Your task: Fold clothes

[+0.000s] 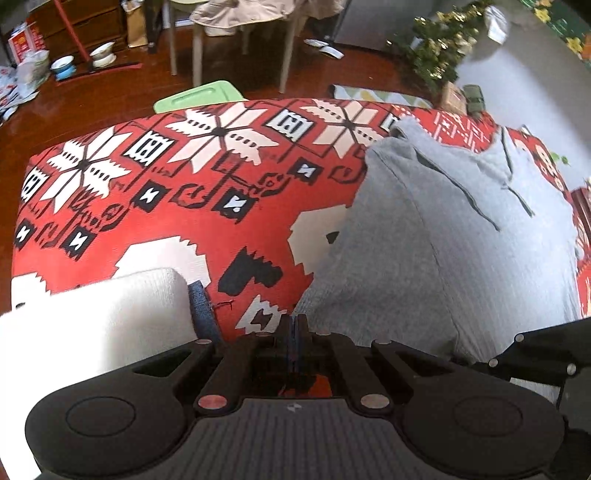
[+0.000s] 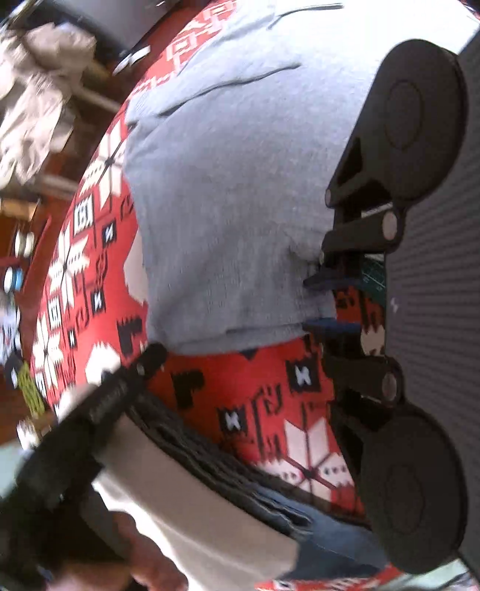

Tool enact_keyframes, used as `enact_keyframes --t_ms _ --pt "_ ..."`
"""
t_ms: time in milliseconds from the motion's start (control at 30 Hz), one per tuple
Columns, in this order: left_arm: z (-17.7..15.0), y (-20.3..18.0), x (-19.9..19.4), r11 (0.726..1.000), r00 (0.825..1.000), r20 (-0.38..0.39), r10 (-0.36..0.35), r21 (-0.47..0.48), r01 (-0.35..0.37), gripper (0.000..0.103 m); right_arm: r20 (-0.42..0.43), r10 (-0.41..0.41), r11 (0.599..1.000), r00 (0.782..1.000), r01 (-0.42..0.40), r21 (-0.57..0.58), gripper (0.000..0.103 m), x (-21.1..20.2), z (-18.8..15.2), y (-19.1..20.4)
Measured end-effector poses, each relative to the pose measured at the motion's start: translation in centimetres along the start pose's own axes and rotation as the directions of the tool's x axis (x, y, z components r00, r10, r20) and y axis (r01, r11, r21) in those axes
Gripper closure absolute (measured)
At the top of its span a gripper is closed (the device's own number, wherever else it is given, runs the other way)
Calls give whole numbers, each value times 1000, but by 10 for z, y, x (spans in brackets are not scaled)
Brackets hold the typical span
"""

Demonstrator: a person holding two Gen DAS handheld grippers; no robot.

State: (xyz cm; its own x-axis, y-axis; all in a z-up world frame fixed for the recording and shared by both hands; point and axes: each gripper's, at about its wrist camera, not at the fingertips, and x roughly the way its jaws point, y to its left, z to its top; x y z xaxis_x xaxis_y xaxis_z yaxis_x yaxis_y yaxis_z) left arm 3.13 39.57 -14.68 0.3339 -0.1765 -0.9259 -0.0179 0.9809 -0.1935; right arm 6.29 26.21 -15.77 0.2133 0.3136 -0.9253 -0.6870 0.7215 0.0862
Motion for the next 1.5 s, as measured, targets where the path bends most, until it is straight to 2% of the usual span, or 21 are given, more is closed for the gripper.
enact_keyframes --t_ms 33,200,433,567,700,867,1000,1100,1200,1233,1367,1433,1500 --pt "0 0 0 1000 1000 -2 -5 9 5 101 2 1 1000 1000 -1 14 101 -2 0 0" --pt "1 5 -8 999 1000 3 -20 35 20 102 23 39 999 999 -40 24 103 -19 -6 11" --pt "9 15 -18 999 999 37 25 23 -26 102 56 60 993 997 -66 96 103 -28 -16 14" --pt "20 23 -26 999 997 58 44 -23 -43 102 79 119 990 990 -124 63 103 -29 -10 17" --pt "17 26 -15 997 997 15 73 -26 -73 102 26 132 988 991 -134 71 103 -13 -12 16" --pt "17 16 -42 996 995 51 82 -35 -80 102 67 130 989 989 -134 61 103 -28 -9 18" --pt "6 22 -33 990 992 -3 126 -63 -126 102 24 154 984 988 -156 90 103 -17 -10 20" --pt "5 14 -28 990 990 -13 143 -4 -143 102 12 169 981 986 -169 98 103 -12 -11 21" --pt "8 6 -18 989 988 -45 146 43 -144 102 -2 170 979 986 -168 114 101 -10 -13 18" --pt "8 4 -16 987 987 -50 152 55 -149 101 -8 177 977 984 -175 123 95 -10 -13 16" --pt "6 -2 -18 981 981 -56 188 60 -184 98 13 202 969 979 -201 140 88 -22 -15 9" --pt "5 -3 -22 982 981 -53 188 44 -186 93 26 211 964 977 -212 159 85 -32 -17 3" --pt "5 -7 -30 981 981 -42 191 37 -190 81 40 221 956 975 -224 190 82 -43 -19 -5"
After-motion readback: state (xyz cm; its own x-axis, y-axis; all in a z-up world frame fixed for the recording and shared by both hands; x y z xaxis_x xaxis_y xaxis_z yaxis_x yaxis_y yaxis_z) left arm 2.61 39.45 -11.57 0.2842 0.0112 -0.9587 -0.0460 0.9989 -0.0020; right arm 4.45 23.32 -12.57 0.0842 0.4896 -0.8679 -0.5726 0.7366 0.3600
